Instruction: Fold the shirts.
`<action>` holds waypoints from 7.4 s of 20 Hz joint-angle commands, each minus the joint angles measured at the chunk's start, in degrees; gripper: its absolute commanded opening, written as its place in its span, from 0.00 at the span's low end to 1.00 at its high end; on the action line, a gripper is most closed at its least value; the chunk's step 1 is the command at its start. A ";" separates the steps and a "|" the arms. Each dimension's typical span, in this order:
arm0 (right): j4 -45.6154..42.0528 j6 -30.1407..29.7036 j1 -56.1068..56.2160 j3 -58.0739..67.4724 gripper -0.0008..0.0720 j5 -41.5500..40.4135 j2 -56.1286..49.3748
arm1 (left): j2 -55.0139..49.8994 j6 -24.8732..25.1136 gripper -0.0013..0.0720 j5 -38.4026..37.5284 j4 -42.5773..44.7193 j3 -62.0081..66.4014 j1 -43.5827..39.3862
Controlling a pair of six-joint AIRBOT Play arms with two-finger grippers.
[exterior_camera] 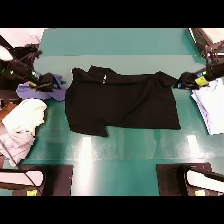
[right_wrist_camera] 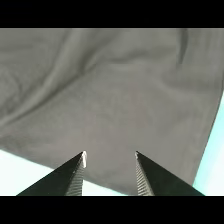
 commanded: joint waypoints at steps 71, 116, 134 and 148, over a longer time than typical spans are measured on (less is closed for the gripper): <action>3.80 0.81 -25.46 48.13 0.03 -0.26 24.61 | 36.87 3.02 0.05 16.20 -16.85 46.64 -3.72; -9.40 6.10 -1.07 3.06 0.03 -10.10 -17.29 | -7.69 11.08 0.05 13.70 5.38 3.89 -8.70; -8.85 1.55 -8.44 -18.03 0.57 -4.55 6.01 | 22.38 0.31 0.76 9.62 1.40 -40.79 -4.31; 1.57 -0.59 -8.33 -18.73 0.57 -5.25 6.43 | 27.39 0.55 0.76 16.57 -7.48 -52.54 -4.48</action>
